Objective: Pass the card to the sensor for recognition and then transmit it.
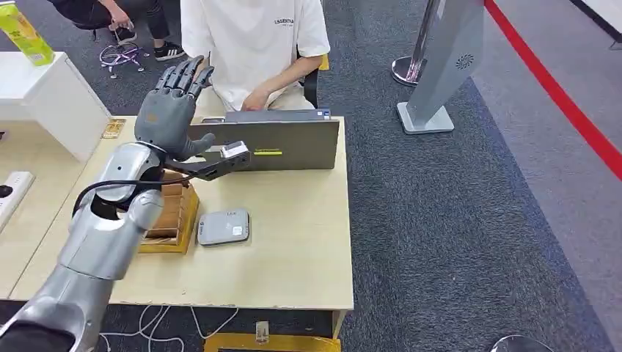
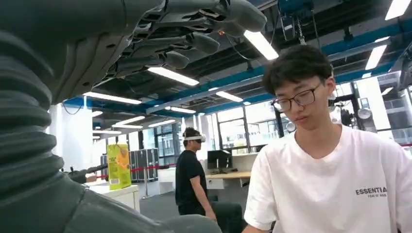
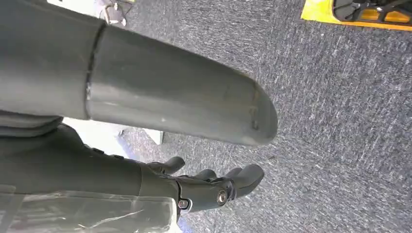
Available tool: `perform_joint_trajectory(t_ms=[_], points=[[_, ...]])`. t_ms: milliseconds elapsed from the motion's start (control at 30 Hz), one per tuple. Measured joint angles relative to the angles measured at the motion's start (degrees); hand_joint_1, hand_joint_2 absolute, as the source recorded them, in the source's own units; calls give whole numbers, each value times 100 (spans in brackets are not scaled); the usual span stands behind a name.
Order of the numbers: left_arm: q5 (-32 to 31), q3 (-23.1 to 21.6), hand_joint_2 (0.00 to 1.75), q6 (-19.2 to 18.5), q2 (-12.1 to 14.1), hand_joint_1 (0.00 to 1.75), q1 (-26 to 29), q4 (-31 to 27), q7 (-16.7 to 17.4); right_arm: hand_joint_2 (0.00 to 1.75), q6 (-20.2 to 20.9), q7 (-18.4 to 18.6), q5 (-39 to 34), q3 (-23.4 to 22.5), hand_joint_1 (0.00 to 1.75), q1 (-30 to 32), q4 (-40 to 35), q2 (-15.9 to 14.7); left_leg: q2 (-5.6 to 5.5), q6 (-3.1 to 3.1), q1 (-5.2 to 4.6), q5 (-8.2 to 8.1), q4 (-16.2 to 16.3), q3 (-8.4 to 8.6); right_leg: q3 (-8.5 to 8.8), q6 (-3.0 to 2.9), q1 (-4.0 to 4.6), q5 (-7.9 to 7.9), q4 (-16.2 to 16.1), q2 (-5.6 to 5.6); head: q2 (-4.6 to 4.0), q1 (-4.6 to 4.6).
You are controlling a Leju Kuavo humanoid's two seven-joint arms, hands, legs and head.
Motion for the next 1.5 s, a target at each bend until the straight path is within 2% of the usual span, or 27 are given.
perform_joint_trajectory(t_ms=[300, 367, 467, 600, 667, 733, 800, 900, 1000, 1233, 1500], points=[[4, -11, 175, -4, 48, 0, 78, -177, 0, 0, -2, 0, 0, -4, 0, -2, 0, 0, 0, 0, 0, 0, 1, 0, 0, 0, 0, 1, 0, 0, 0, 0], [128, -15, 175, 46, 94, 0, 152, -262, -161, 0, -57, 2, -57, -15, 0, -3, 0, 0, 0, 0, -1, 0, -2, -2, 3, 0, 0, 1, 1, 1, 0, 4], [282, -24, 175, 293, 359, 0, 732, -951, -297, 0, -165, 15, -159, -72, 0, 3, 0, 9, 21, -9, -2, -9, -6, 6, 1, -1, -1, 0, 3, 29, 0, -2], [116, -2, 175, 1085, 934, 0, 1902, -2016, -352, 0, -269, 37, -313, -162, 0, 25, 0, 17, 29, -9, -1, -17, -13, 8, -5, -14, 0, -17, 1, 33, 0, -2], [158, 74, 175, 1180, 1209, 0, 2406, -2421, -435, 0, -273, 55, -341, -186, 0, 29, 0, 17, 24, -10, 0, -18, -16, 7, -8, -20, 0, -23, 0, 27, 0, -4], [77, 213, 175, 951, 1457, 0, 2762, -2665, -386, 0, -243, 55, -339, -195, 0, 27, 0, 17, 17, -14, 1, -20, -18, 7, -9, -24, 0, -27, 0, 18, 0, -5], [-215, 365, 175, 258, 1504, 0, 2960, -2602, -142, 0, -107, 46, -339, -195, 0, 18, 0, 15, 5, -15, 0, -20, -20, 7, -5, -24, 0, -30, 0, 7, 0, -4], [-435, 455, 175, 555, 1482, 0, 3193, -2150, -262, 0, -11, 28, -345, -199, 0, 16, 0, 9, 7, -20, 1, -13, -20, 7, -5, -26, 1, -25, 2, 9, 0, -11], [-481, 459, 175, 728, 1467, 0, 3447, -2035, -299, 0, 2, 33, -385, -208, 0, 15, 0, -7, 7, -16, 0, -11, -19, 7, -4, -23, 0, -20, 2, 9, 0, -9], [-568, 619, 175, 684, 1467, 0, 3947, -2059, -120, 0, 2, 37, -444, -236, 0, 15, 0, -17, 4, -16, 0, -12, -18, 6, -4, -22, 0, -21, 0, 6, 0, -4], [-590, 868, 175, 503, 1467, 0, 3996, -1919, -9, 0, 9, 37, -415, -234, 0, 13, 0, -17, 5, -17, 1, -11, -19, 8, -4, -24, 1, -20, 1, 6, 0, -4]])
